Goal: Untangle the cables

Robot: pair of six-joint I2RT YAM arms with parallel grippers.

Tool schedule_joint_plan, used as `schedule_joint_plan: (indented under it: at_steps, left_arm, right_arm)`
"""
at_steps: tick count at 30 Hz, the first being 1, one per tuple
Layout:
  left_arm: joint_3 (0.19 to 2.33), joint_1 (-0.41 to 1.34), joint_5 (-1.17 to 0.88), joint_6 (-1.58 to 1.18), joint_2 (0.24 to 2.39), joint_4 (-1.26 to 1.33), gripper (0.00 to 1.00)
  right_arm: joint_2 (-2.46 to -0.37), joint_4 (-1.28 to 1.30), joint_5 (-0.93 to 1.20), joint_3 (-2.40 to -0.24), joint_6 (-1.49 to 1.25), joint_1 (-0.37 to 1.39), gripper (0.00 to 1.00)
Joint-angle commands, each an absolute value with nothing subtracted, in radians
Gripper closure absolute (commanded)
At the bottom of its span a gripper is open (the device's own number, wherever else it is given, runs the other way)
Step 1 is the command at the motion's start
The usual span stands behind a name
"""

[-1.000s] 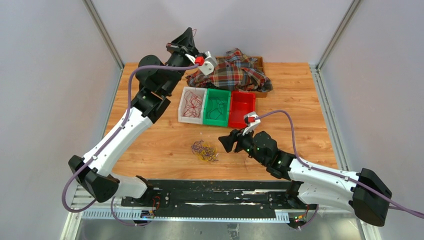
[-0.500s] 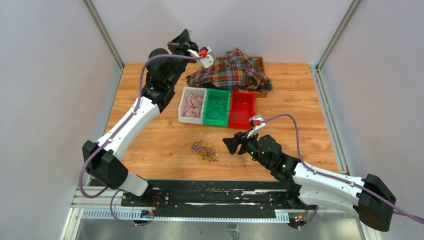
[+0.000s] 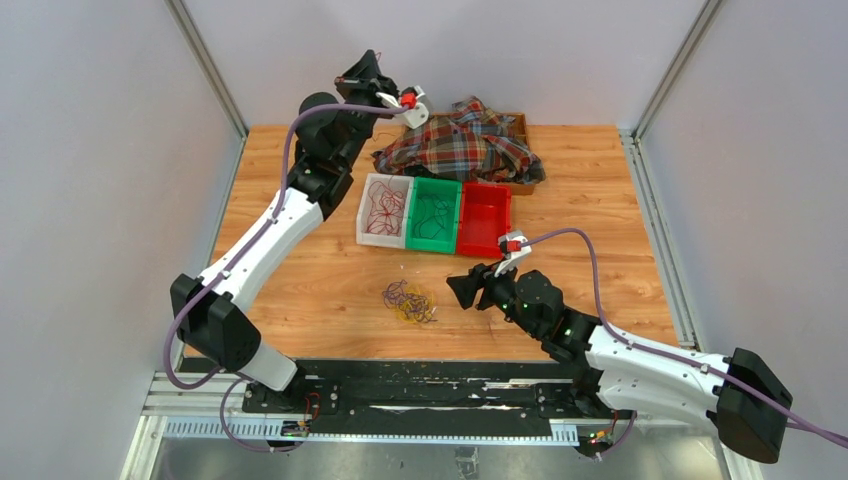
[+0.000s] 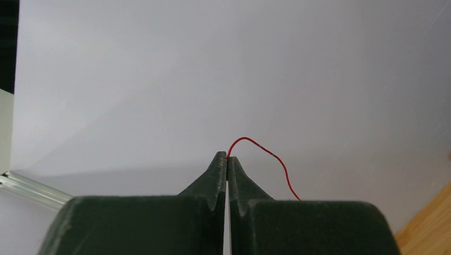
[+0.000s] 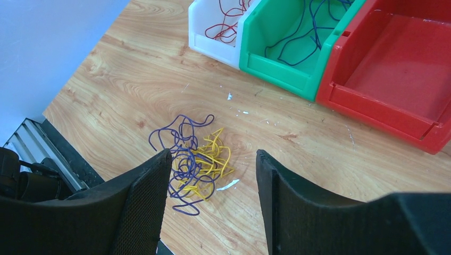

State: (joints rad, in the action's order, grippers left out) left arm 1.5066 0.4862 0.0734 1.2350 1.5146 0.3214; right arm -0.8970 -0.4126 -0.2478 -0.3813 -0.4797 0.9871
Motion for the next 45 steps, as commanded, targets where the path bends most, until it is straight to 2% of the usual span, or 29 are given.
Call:
schedule_joint_plan:
  at_steps: [1, 10, 18, 30, 40, 45]
  left_arm:
    - [1.454, 0.473, 0.062, 1.284, 1.478, 0.359, 0.99]
    - [1.384, 0.447, 0.063, 1.271, 1.452, 0.335, 0.99]
    - [1.232, 0.461, -0.019, 1.105, 1.352, 0.048, 0.99]
    - [1.49, 0.493, -0.226, 0.76, 1.454, -0.507, 1.0]
    - [1.43, 0.53, -0.171, 0.624, 1.426, -0.67, 1.0]
    - [1.354, 0.532, -0.157, 0.597, 1.365, -0.671, 1.0]
  right_arm:
    - [-0.893, -0.405, -0.27, -0.369, -0.494, 0.985, 0.41]
    - [-0.907, -0.409, -0.269, -0.373, -0.498, 0.983, 0.41]
    - [-0.904, -0.401, -0.276, -0.37, -0.5, 0.981, 0.42]
    - [-0.928, -0.405, -0.277, -0.379, -0.514, 0.976, 0.42]
    - [-0.923, -0.397, -0.279, -0.377, -0.513, 0.97, 0.42]
    - [-0.928, -0.398, -0.278, -0.376, -0.517, 0.967, 0.42]
